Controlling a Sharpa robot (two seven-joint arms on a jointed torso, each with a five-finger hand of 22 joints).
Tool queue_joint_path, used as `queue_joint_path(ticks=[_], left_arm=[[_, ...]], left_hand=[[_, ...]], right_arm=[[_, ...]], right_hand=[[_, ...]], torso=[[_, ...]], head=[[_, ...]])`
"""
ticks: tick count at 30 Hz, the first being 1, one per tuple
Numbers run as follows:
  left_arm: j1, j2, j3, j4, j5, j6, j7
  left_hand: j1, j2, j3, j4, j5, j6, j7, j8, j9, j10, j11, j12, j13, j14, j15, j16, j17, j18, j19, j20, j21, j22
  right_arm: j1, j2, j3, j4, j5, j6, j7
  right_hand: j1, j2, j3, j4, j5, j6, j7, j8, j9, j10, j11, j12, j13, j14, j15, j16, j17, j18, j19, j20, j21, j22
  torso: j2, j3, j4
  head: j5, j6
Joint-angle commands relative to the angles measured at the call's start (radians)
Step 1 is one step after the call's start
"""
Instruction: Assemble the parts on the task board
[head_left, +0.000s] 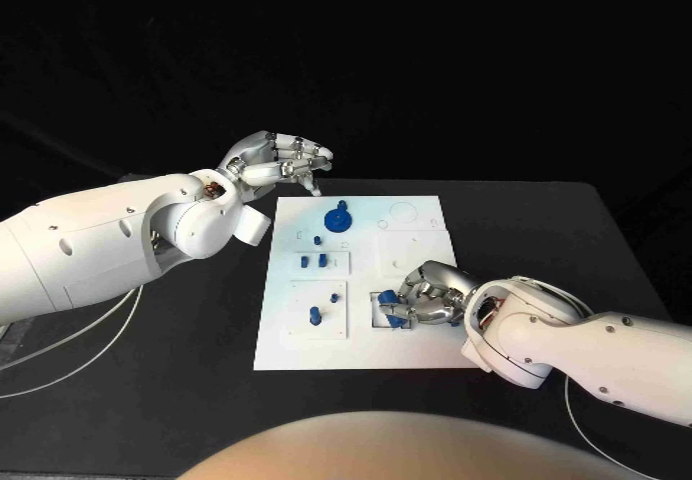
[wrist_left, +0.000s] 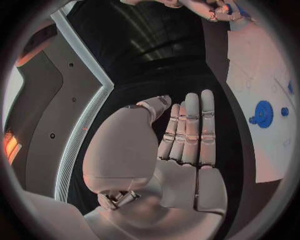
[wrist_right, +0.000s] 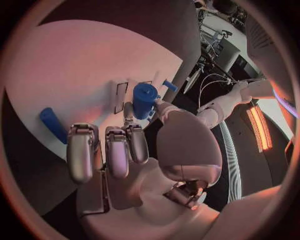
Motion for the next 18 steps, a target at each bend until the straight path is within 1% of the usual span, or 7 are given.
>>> queue_joint_path(ticks=[1,5,7,8,11,13,18], left_arm=[[0.0,0.002,0.0,0.002,-0.001,0.018,0.007],[0.0,0.003,0.0,0.002,-0.001,0.019,0.007],[0.0,0.002,0.0,0.002,-0.001,0.019,0.007],[0.0,0.002,0.0,0.002,-0.001,0.019,0.007],[0.0,0.002,0.0,0.002,-0.001,0.019,0.007],[0.0,0.002,0.0,0.003,-0.001,0.02,0.007],[0.0,0.001,0.0,0.004,-0.001,0.028,0.006]], left_hand=[[-0.013,0.0,-0.004,0.001,0.005,-0.005,0.0,-0.005,0.001,-0.006,0.0,-0.005,-0.001,-0.006,0.003,-0.001,0.001,0.012,-0.001,0.008,-0.005,-0.001],[-0.013,0.0,-0.004,0.001,0.005,-0.005,0.0,-0.005,0.001,-0.006,0.0,-0.005,-0.001,-0.006,0.003,-0.001,0.001,0.012,-0.001,0.008,-0.005,-0.001],[-0.013,0.0,-0.004,0.001,0.005,-0.005,0.0,-0.005,0.001,-0.006,0.0,-0.005,-0.001,-0.006,0.003,-0.001,0.001,0.012,-0.001,0.008,-0.005,-0.001],[-0.013,0.0,-0.004,0.001,0.005,-0.005,0.0,-0.005,0.001,-0.006,0.0,-0.005,-0.001,-0.006,0.003,-0.001,0.001,0.012,-0.001,0.008,-0.005,-0.001],[-0.011,-0.001,-0.003,0.0,0.005,-0.005,-0.001,-0.004,0.003,-0.007,0.0,-0.005,-0.001,-0.007,0.002,-0.001,0.002,0.013,-0.001,0.008,-0.006,-0.002],[-0.011,-0.001,-0.003,0.0,0.005,-0.005,-0.001,-0.004,0.003,-0.007,0.0,-0.005,-0.001,-0.007,0.002,-0.001,0.002,0.013,-0.001,0.008,-0.006,-0.002],[-0.011,-0.001,-0.003,0.0,0.005,-0.005,-0.001,-0.004,0.003,-0.007,0.0,-0.005,-0.001,-0.007,0.002,-0.001,0.002,0.013,-0.001,0.008,-0.006,-0.002]], right_arm=[[-0.001,0.009,0.0,-0.007,-0.024,0.015,-0.012],[-0.001,0.02,0.0,-0.018,-0.034,0.017,-0.015],[-0.001,0.024,0.0,-0.022,-0.036,0.018,-0.016],[-0.001,0.025,0.0,-0.023,-0.037,0.018,-0.016],[-0.001,0.03,0.0,-0.028,-0.04,0.024,-0.017],[-0.001,0.032,0.0,-0.03,-0.043,0.026,-0.018],[-0.001,0.034,0.0,-0.033,-0.06,0.025,-0.022]], right_hand=[[-0.011,-0.002,-0.003,0.006,-0.006,0.047,-0.038,0.005,0.001,-0.002,-0.009,-0.006,0.095,0.103,-0.009,0.003,0.26,-0.016,0.073,-0.005,-0.001,0.178],[-0.026,-0.003,-0.01,0.01,-0.024,0.044,-0.04,0.012,0.009,-0.002,-0.011,-0.008,0.095,0.103,-0.011,0.003,0.26,-0.016,0.072,-0.007,-0.002,0.178],[-0.043,0.0,-0.019,0.011,-0.077,0.04,-0.042,0.019,0.018,-0.002,-0.013,-0.01,0.095,0.103,-0.012,0.003,0.26,-0.016,0.073,-0.009,-0.003,0.178],[-0.062,-0.005,-0.034,0.013,-0.089,0.039,-0.042,0.023,0.022,-0.002,-0.013,-0.011,0.095,0.103,-0.013,0.002,0.259,-0.016,0.072,-0.01,-0.004,0.177],[-0.104,-0.018,-0.086,0.014,-0.09,0.034,-0.044,0.029,0.032,-0.004,-0.016,-0.014,0.093,0.103,-0.015,0.002,0.258,-0.015,0.072,-0.012,-0.006,0.176],[-0.127,-0.018,-0.121,0.015,-0.091,0.03,-0.046,0.034,0.039,-0.007,-0.016,-0.019,0.09,0.103,-0.016,0.001,0.257,-0.015,0.071,-0.014,-0.009,0.175],[-0.15,-0.016,-0.167,0.015,-0.091,0.027,-0.047,0.04,0.047,-0.011,-0.017,-0.026,0.085,0.101,-0.017,-0.001,0.252,-0.013,0.069,-0.015,-0.017,0.171]], torso=[[0.0,0.0,0.0003],[0.0,0.0001,-0.0001],[0.0,-0.0001,-0.0003],[0.0,-0.0001,-0.0002],[0.0,0.0001,-0.0008],[0.0,-0.0002,-0.0006],[0.001,-0.0003,-0.0009]], head=[[-0.001,0.0],[0.001,0.0],[0.002,0.0],[0.002,0.0],[0.004,0.0],[0.004,0.0],[0.004,0.0]])
